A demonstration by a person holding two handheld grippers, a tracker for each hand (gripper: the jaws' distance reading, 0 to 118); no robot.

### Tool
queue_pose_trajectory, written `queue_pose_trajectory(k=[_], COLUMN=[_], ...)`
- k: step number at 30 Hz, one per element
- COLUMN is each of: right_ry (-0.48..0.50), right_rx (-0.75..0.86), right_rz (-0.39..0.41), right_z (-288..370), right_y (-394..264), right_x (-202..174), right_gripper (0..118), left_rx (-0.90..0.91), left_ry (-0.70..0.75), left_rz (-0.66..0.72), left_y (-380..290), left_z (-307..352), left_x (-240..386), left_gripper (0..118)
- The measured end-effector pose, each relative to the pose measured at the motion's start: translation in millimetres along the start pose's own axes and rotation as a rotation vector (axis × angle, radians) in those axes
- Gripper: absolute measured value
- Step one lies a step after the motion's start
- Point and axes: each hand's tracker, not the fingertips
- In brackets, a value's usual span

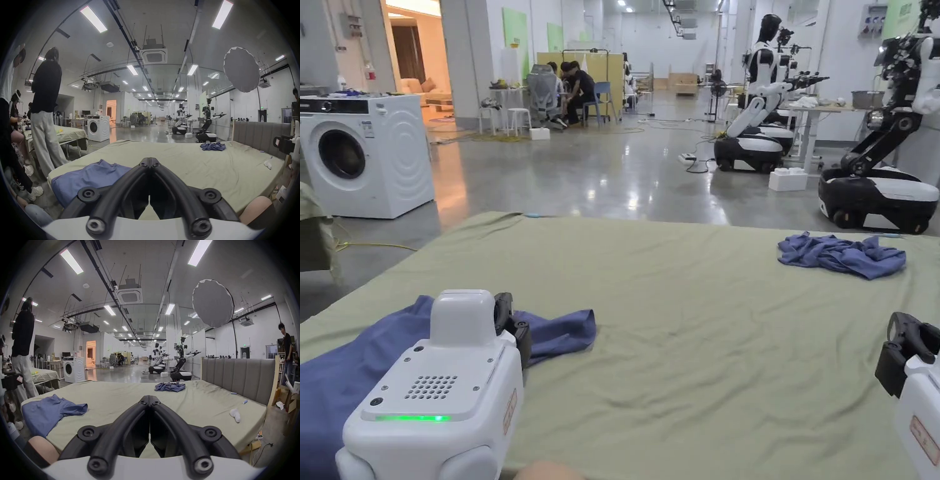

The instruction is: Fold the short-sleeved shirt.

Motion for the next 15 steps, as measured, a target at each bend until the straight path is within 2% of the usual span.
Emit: queue_pose_trajectory(k=[4, 8, 12, 15], right_ry=[0.096, 0.326, 0.515, 0.597], right_rx=[-0.005, -0.013, -0.04, -0.069], right_rz=[0.054, 0.074, 0.048, 0.038], right_z=[-25, -46, -69, -87], right_y=[3, -5, -12, -15], right_x=[-46, -135, -212, -247], right_gripper=[3, 3, 3, 3], left_rx=[-0.023, -0.079, -0.124, -0.158], left_ry=[0.142, 0.306, 0.426, 0.458], left_rz=[-0.003, 0.012, -0.013, 0.015], left_y=[-6, -16, -28, -39], left_z=[11, 26, 36, 34], left_x=[-47, -106, -148, -166], left_gripper=[0, 0, 0, 0])
